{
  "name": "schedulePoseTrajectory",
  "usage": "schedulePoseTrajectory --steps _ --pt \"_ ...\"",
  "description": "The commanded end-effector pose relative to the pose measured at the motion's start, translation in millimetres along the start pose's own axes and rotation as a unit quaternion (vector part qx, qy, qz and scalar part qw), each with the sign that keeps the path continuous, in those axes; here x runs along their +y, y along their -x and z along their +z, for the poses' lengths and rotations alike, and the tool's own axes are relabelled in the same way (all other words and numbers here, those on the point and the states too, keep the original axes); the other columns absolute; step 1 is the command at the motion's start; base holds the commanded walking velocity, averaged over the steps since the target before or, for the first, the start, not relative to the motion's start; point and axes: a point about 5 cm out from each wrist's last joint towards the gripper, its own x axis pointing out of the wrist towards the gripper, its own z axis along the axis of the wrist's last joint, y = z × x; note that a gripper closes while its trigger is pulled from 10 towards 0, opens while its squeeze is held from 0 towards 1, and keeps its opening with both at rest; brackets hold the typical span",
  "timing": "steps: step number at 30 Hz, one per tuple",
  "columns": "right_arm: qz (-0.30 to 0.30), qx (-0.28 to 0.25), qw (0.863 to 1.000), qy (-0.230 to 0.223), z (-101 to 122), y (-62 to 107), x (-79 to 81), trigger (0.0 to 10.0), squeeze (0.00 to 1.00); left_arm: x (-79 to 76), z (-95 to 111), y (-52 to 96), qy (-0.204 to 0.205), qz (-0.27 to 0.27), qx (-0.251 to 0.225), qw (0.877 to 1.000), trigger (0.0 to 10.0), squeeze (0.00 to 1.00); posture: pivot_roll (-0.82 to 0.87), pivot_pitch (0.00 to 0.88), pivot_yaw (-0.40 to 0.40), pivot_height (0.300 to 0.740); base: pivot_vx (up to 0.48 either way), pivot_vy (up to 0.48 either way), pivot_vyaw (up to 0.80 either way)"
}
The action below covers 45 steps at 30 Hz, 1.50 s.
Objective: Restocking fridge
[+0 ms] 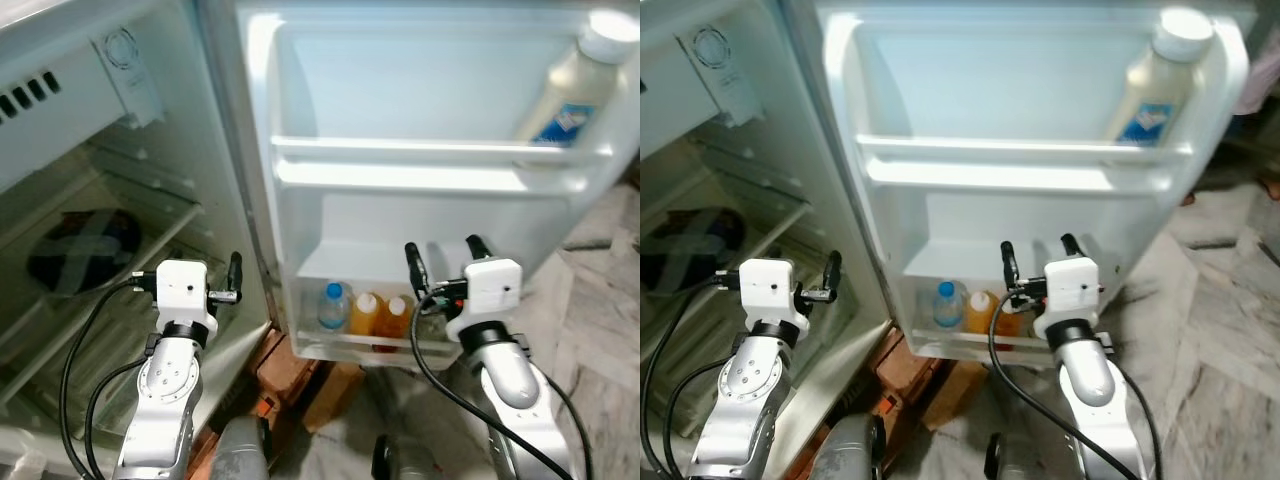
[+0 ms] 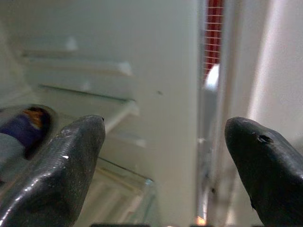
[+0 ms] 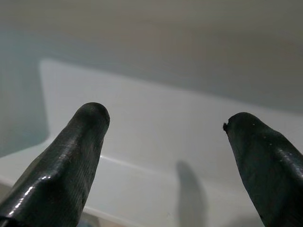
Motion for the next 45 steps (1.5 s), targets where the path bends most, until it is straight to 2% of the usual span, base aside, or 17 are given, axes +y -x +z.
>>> schedulePoseTrajectory --steps 1,8,13,14,15,16,17,20,21,22,23,26,27,30,37,38,45 --pt "-0.005 0.008 1.0 -0.012 -2 6.1 -5.8 10.0 0.0 2.3 0 1.8 -0.006 0.0 0.003 1.0 10.0 0.0 0.04 0.0 -0.01 0.692 0.0 0.0 0.0" --pt "-0.029 0.026 0.999 -0.03 -9 5.7 -5.8 10.0 0.0 -3.1 -2 2.1 -0.01 -0.009 0.012 1.0 10.0 0.0 0.04 0.0 -0.001 0.732 0.0 0.0 0.0" --pt "-0.018 0.034 0.998 -0.048 -12 5.2 -0.1 10.0 0.0 -2.9 -2 1.2 -0.01 -0.01 0.011 1.0 10.0 0.0 0.04 0.0 -0.001 0.732 0.0 0.0 0.0" --pt "-0.016 0.062 0.993 -0.1 -19 5.8 0.0 10.0 0.0 -2.7 -2 0.3 -0.01 -0.011 0.011 1.0 10.0 0.0 0.05 0.0 -0.005 0.732 -0.356 0.0 0.0" --pt "-0.016 0.062 0.993 -0.1 -19 5.8 0.0 10.0 0.0 -2.7 -2 0.3 -0.01 -0.011 0.011 1.0 10.0 0.0 0.05 0.0 -0.005 0.732 -0.356 0.0 0.0" --pt "-0.021 0.071 0.986 -0.147 -22 5.5 -0.9 10.0 0.0 -2.9 -2 -0.2 -0.009 -0.01 0.011 1.0 10.0 0.0 0.05 0.0 -0.006 0.732 -0.368 0.0 0.0" --pt "-0.024 0.071 0.984 -0.163 -22 5.1 -1.2 10.0 0.0 -3.0 -1 -0.3 -0.008 -0.01 0.01 1.0 10.0 0.0 0.05 0.0 -0.006 0.732 -0.368 0.0 0.0" --pt "-0.021 0.038 0.988 -0.15 -13 0.7 -1.0 10.0 0.0 -3.4 0 -0.2 -0.008 -0.01 0.009 1.0 10.0 0.0 0.05 0.0 -0.005 0.732 -0.334 0.0 0.0" --pt "-0.014 0.035 0.993 -0.113 -11 -1.9 -0.9 10.0 0.0 -3.5 0 0.2 -0.009 -0.01 0.009 1.0 10.0 0.0 0.05 0.0 -0.004 0.732 -0.326 0.0 0.0" --pt "-0.009 0.032 0.994 -0.101 -11 -2.5 -0.5 10.0 0.0 -3.6 0 0.2 -0.009 -0.01 0.009 1.0 10.0 0.0 0.05 0.0 -0.004 0.732 -0.326 0.0 0.0" --pt "0.008 0.036 0.994 -0.107 -11 -2.6 3.0 10.0 0.0 -4.1 0 0.3 -0.01 -0.011 0.01 1.0 10.0 0.0 0.05 0.0 -0.002 0.732 -0.326 0.0 0.0" --pt "0.0 0.073 0.988 -0.133 -19 -0.2 5.4 10.0 0.0 -4.6 0 0.8 -0.01 -0.013 0.011 1.0 10.0 0.0 0.05 0.0 -0.002 0.732 -0.328 0.0 0.0" --pt "-0.002 0.072 0.987 -0.144 -19 0.1 5.4 10.0 0.0 -4.7 0 0.9 -0.011 -0.014 0.011 1.0 10.0 0.0 0.05 0.0 -0.002 0.732 -0.33 0.0 0.0" --pt "-0.002 0.097 0.985 -0.139 -25 -1.8 7.7 10.0 0.0 -4.1 -1 1.7 -0.011 -0.016 0.013 1.0 10.0 0.0 0.05 0.0 0.001 0.732 -0.331 0.0 0.0" --pt "0.013 0.091 0.986 -0.137 -23 -6.5 9.0 10.0 0.0 -5.6 -2 1.3 -0.012 -0.019 0.013 1.0 10.0 0.0 0.05 0.0 0.0 0.732 -0.234 0.0 0.0" --pt "0.029 0.112 0.981 -0.157 -25 -6.2 11.7 10.0 0.0 -5.9 -1 0.6 -0.014 -0.019 0.012 1.0 10.0 0.0 0.05 0.0 -0.001 0.732 0.0 0.0 0.0" --pt "0.019 0.088 0.984 -0.154 -22 -7.6 7.4 10.0 0.0 -7.1 -1 -0.3 -0.016 -0.03 0.011 0.999 10.0 0.0 0.05 0.0 0.001 0.74 0.0 0.0 0.0"
